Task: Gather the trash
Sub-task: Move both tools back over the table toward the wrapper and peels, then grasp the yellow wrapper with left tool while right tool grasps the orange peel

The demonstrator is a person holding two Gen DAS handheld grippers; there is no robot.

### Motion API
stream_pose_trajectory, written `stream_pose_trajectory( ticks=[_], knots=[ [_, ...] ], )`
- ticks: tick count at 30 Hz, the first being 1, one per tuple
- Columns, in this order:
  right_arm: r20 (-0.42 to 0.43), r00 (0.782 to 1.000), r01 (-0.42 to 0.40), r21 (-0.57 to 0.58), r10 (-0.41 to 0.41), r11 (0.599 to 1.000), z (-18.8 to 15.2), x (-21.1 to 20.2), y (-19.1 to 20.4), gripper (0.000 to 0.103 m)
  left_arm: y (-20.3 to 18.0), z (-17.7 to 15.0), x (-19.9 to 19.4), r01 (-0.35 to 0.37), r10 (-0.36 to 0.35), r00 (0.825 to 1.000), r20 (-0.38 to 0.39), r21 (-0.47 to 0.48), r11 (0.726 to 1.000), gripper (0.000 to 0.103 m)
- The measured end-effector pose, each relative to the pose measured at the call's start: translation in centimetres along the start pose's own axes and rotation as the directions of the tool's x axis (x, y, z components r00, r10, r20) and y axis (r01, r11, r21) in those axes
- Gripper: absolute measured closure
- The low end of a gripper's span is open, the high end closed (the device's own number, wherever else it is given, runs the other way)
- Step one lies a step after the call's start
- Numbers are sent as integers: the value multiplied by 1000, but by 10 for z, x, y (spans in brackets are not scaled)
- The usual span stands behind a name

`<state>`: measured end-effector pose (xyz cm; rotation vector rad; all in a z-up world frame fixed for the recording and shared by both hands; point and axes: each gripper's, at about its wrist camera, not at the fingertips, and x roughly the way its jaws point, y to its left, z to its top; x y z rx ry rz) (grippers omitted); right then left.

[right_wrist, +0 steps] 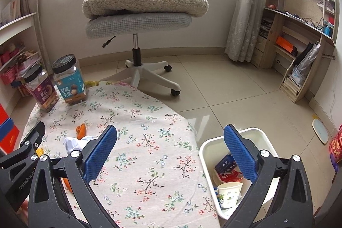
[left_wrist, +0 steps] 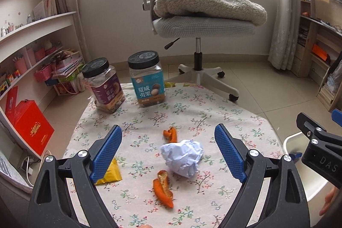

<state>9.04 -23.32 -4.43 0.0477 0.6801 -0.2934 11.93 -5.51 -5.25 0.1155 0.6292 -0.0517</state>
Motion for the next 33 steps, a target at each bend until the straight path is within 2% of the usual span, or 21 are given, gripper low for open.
stream_pose_trajectory(
  ticks=[5,8,10,13,16,19,21,23,26,27,30,32,33],
  knots=[
    [-26,999,-41,-54,39,998,-2,8,33,7,41,-9,31,-63,64,992,-113,7,998,17],
    [-49,997,-64,-89,60,994,-5,13,49,7,63,-16,59,-79,92,971,-221,69,994,17],
    [-76,994,-84,-107,76,991,-9,19,59,7,78,-25,81,-69,108,946,-307,135,988,17],
    [-126,987,-121,-133,104,984,-15,29,71,7,98,-42,111,-33,130,897,-423,227,973,17],
    [-181,971,-186,-163,156,969,-20,40,83,7,116,-56,132,-2,156,860,-486,302,953,17],
    [-223,951,-259,-197,214,946,-24,50,96,7,128,-68,147,47,139,834,-533,320,946,17],
    [-260,934,-307,-239,244,921,-29,59,107,7,137,-75,158,87,111,809,-578,304,949,17],
    [-279,926,-332,-288,253,898,-34,68,119,7,143,-85,168,118,89,780,-620,286,951,16],
    [-314,912,-367,-331,265,869,-40,83,131,7,149,-88,169,135,53,788,-613,257,957,13],
    [-340,899,-388,-325,276,862,-43,87,133,7,151,-88,169,142,40,788,-614,246,959,13],
    [-419,849,-462,-293,322,837,-51,90,141,7,154,-90,164,190,-29,783,-622,195,962,28],
    [-462,812,-515,-278,358,811,-57,87,148,7,152,-90,162,230,-74,777,-625,173,958,51],
    [-479,795,-536,-266,372,801,-60,86,152,7,150,-90,160,253,-98,772,-628,161,954,58]
  ],
)
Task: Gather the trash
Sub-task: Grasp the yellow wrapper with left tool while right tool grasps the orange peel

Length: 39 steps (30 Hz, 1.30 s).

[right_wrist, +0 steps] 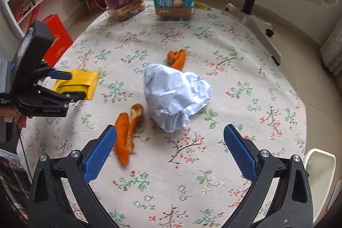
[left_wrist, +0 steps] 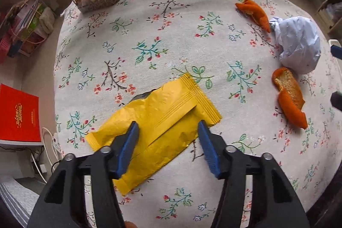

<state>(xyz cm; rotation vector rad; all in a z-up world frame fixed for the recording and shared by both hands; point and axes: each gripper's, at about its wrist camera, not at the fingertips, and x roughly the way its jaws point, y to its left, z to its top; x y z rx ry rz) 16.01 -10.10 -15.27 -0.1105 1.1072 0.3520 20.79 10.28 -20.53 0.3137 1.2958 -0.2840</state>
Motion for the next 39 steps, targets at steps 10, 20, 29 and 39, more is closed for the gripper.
stream_pose_trajectory(
  ticks=[10,20,29,39],
  knots=[
    [-87,994,-73,-33,70,997,-13,19,32,7,-4,1,-27,26,-25,998,65,-11,1000,91],
    [-110,989,-99,-33,95,995,-16,18,31,7,4,12,-22,-26,24,1000,12,158,987,12],
    [-134,982,-135,-2,134,991,-17,35,28,7,16,12,13,27,-16,998,-69,160,987,6],
    [-120,981,-146,48,150,988,-17,48,27,9,17,4,1,113,-108,994,-37,187,976,44]
  ],
)
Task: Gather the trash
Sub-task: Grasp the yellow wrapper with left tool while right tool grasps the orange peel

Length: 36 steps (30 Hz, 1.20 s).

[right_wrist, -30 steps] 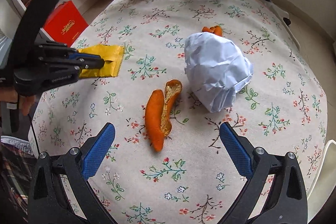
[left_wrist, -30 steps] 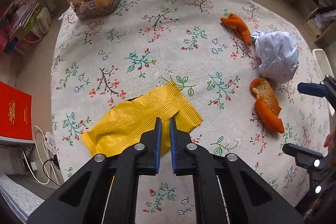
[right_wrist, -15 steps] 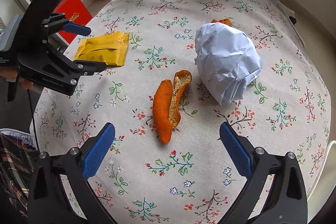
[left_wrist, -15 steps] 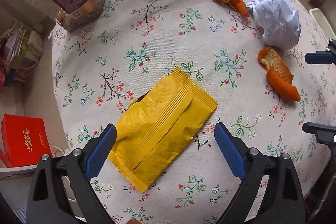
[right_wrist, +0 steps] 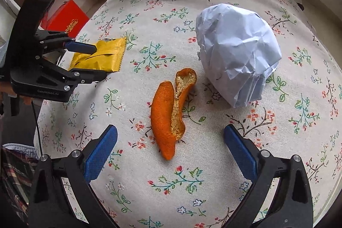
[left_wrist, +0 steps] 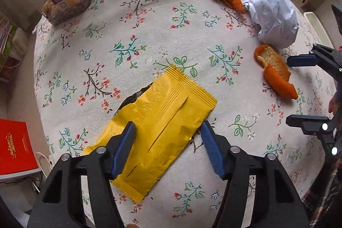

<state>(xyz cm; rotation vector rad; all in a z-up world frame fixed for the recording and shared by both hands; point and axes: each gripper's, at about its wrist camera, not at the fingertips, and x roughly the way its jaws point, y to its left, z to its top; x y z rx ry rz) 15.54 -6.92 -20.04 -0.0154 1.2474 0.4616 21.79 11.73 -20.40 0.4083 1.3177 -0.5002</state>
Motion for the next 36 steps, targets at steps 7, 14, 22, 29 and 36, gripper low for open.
stream_pose_trajectory(
  ticks=[7,14,22,29,36],
  knots=[
    [12,999,-51,48,51,998,5,-1,-4,59,-13,4,-3,-18,18,1000,5,-14,1000,62],
    [13,996,-86,74,86,994,6,-4,-1,85,-29,4,-7,-30,35,999,37,-121,992,71],
    [129,988,-94,33,89,995,10,-40,12,86,-43,3,-40,-65,91,988,125,-196,978,80],
    [228,971,-86,32,77,996,10,-77,9,86,-40,0,-59,-47,101,976,191,-270,962,85],
    [296,954,-69,50,51,996,9,-102,0,86,-45,2,-78,-38,126,956,264,-315,948,86]
  ],
)
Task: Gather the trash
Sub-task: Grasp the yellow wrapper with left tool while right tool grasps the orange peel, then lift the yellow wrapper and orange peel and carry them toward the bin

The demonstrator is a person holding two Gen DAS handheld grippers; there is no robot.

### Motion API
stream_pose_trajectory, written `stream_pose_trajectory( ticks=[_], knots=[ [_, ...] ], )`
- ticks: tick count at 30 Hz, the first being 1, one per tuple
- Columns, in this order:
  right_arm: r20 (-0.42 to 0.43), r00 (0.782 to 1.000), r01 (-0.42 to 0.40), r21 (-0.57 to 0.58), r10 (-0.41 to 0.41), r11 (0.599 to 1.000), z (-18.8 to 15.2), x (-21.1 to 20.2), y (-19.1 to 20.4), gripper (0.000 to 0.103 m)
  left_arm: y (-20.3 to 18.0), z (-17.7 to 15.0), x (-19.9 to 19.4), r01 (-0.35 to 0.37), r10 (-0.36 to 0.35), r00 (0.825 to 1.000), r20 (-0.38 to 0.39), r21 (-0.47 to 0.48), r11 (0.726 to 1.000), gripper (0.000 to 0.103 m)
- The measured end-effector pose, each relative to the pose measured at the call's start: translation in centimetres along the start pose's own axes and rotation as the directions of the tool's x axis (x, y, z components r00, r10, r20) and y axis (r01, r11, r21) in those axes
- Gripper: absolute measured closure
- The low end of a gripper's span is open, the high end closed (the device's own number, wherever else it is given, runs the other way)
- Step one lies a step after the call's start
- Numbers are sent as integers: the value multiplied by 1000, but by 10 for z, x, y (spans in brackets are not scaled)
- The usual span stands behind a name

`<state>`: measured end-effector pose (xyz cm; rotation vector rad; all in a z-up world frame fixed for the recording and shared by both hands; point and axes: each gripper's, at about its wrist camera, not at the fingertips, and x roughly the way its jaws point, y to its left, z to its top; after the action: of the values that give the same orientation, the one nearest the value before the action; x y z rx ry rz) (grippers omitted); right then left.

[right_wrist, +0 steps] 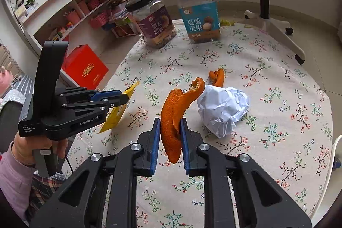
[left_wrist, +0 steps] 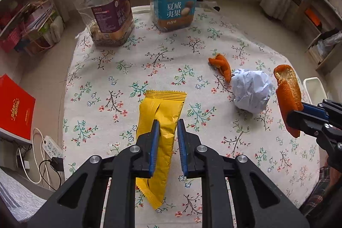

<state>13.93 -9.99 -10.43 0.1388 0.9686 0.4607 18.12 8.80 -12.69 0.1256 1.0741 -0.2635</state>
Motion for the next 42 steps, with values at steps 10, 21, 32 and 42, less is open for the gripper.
stream_pose_trajectory(
  ticks=[10,21,32,42],
  knots=[
    [68,997,23,27,-25,999,1,-31,-16,85,-27,10,-28,18,-19,996,93,21,1000,96],
    [76,994,70,66,-75,995,-6,-46,-40,85,1,11,59,-63,29,993,-113,-306,950,14],
    [60,993,95,65,-99,993,-6,-41,-48,85,-27,10,98,-140,108,983,-149,-227,964,49],
    [97,992,72,51,-76,996,-2,-48,-36,85,-9,11,15,-112,136,988,69,-278,954,69]
  ],
)
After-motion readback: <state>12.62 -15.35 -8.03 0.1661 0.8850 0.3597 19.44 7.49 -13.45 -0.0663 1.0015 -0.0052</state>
